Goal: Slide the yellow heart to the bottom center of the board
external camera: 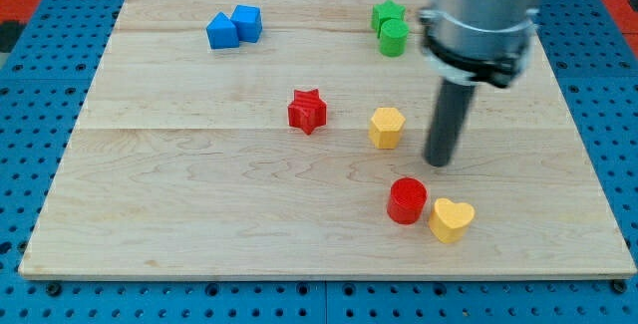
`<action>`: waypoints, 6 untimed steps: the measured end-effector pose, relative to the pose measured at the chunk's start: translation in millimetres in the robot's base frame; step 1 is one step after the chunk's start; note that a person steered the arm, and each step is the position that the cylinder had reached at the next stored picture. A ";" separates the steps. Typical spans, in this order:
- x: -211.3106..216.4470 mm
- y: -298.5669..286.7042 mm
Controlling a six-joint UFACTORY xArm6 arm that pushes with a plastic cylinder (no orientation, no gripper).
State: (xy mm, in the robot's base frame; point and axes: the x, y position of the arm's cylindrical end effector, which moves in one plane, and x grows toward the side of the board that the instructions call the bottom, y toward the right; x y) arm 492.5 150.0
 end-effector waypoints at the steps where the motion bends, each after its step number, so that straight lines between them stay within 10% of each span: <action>1: 27.1 46.2; 2: 75.8 46.2; 5: 37.5 -175.6; 6: 52.8 -148.9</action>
